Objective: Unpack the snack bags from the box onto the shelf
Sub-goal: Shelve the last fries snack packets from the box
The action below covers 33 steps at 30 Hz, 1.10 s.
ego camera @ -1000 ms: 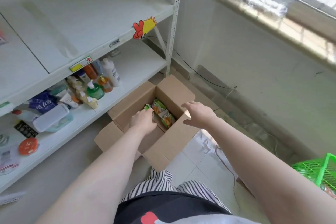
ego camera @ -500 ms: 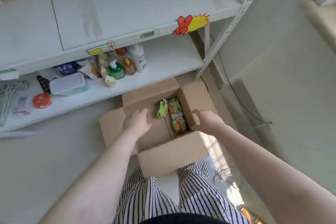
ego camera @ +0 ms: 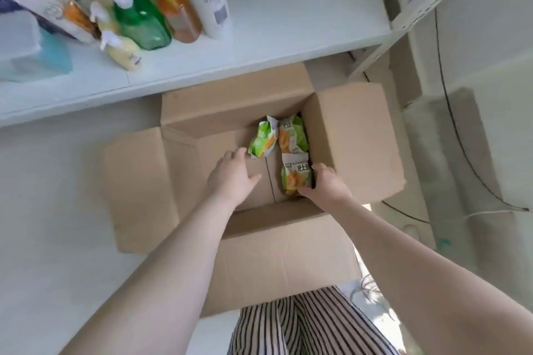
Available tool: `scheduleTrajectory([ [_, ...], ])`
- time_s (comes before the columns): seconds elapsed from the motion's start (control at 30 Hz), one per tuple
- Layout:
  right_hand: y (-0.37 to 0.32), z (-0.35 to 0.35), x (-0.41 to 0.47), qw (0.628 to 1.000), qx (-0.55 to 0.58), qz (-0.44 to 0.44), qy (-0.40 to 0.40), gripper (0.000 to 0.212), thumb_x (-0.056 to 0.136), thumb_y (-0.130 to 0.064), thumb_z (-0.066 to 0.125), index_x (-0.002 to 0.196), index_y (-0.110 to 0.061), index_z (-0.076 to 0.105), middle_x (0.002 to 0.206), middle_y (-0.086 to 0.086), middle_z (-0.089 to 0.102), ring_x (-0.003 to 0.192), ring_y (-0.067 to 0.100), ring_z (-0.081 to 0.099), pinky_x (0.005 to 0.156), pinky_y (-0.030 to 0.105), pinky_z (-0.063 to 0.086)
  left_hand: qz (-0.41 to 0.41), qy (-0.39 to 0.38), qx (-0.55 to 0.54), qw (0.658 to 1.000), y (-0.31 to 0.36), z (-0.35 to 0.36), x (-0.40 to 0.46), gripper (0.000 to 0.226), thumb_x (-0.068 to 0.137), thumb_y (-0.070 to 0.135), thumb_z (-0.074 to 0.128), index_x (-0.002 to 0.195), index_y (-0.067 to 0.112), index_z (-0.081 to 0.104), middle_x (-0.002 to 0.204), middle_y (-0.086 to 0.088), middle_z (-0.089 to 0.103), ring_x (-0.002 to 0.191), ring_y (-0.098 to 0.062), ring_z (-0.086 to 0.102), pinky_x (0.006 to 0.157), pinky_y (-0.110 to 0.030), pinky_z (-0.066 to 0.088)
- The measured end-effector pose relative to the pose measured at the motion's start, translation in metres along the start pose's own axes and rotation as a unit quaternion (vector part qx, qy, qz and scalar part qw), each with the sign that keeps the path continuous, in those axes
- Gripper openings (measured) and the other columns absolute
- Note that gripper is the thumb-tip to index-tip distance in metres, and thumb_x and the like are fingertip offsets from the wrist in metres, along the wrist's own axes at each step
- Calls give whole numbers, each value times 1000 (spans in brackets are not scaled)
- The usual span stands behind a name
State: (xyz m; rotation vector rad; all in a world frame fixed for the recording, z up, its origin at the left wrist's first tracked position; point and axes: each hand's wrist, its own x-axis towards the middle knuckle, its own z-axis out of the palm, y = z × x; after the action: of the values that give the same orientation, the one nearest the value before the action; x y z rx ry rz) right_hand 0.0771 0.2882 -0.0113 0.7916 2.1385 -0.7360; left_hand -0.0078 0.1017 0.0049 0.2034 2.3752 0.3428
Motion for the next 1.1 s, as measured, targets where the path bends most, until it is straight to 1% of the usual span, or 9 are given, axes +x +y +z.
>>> scheduleTrajectory([
  [0.2, 36, 87, 123, 995, 66, 70, 10, 65, 85, -37, 69, 135, -9, 39, 130, 13, 53, 120, 32, 52, 99, 42, 46, -5, 20, -32, 999, -28, 106, 113, 75, 85, 40, 67, 144, 12, 30, 140, -12, 41, 129, -30, 42, 101, -39, 39],
  [0.47, 55, 148, 219, 980, 94, 170, 47, 83, 82, -45, 72, 141, -3, 30, 144, 14, 39, 136, 30, 38, 105, 40, 36, -21, 60, -72, 995, -37, 178, 218, 91, 80, 40, 72, 149, 8, 21, 149, -12, 33, 137, -30, 33, 108, -36, 30],
  [0.57, 56, 161, 235, 978, 64, 184, 69, 79, 86, -44, 69, 142, -3, 31, 147, 14, 35, 137, 30, 34, 106, 39, 35, -23, 46, -105, 993, -35, 193, 241, 100, 79, 39, 75, 152, 14, 12, 149, -11, 34, 136, -31, 34, 110, -39, 31],
  [0.67, 54, 169, 243, 984, -13, 174, 47, 70, 88, -49, 65, 140, -8, 41, 147, 15, 33, 136, 31, 30, 105, 39, 36, -22, 47, -90, 995, -35, 200, 253, 99, 81, 32, 75, 153, 17, 9, 144, -13, 38, 132, -32, 40, 106, -40, 35],
  [0.8, 52, 170, 252, 986, -33, 162, 34, 83, 81, -54, 70, 141, -8, 35, 146, 13, 36, 136, 30, 35, 103, 41, 38, -52, 56, -151, 986, -53, 204, 257, 90, 82, 18, 74, 151, 15, 16, 143, -13, 42, 129, -31, 44, 100, -37, 37],
  [0.87, 51, 168, 255, 986, 29, 162, -11, 74, 78, -49, 76, 131, -8, 44, 134, 11, 52, 123, 29, 51, 91, 38, 45, -78, 33, -220, 972, -70, 205, 251, 97, 84, 12, 71, 153, 23, 4, 149, -8, 39, 129, -28, 45, 102, -36, 37],
  [0.93, 53, 165, 252, 986, 52, 145, -61, 50, 78, -45, 79, 106, -11, 55, 109, 7, 63, 96, 24, 59, 76, 32, 45, -103, 9, -280, 954, -84, 204, 237, 99, 87, 8, 67, 153, 28, -3, 151, -2, 36, 131, -25, 43, 105, -35, 36],
  [1.0, 51, 159, 242, 986, 61, 133, -81, 44, 77, -44, 79, 85, -11, 51, 88, 3, 57, 83, 20, 55, 70, 30, 43, -126, 5, -341, 932, -93, 200, 221, 94, 89, 6, 64, 154, 30, 0, 151, 2, 36, 134, -21, 40, 105, -32, 35],
  [1.1, 44, 145, 221, 986, 109, 121, -49, 42, 78, -45, 78, 70, -15, 48, 74, 0, 55, 66, 15, 54, 56, 27, 40, -151, 5, -392, 907, -101, 185, 193, 89, 92, 5, 60, 153, 33, 2, 149, 7, 39, 133, -16, 40, 96, -26, 32],
])
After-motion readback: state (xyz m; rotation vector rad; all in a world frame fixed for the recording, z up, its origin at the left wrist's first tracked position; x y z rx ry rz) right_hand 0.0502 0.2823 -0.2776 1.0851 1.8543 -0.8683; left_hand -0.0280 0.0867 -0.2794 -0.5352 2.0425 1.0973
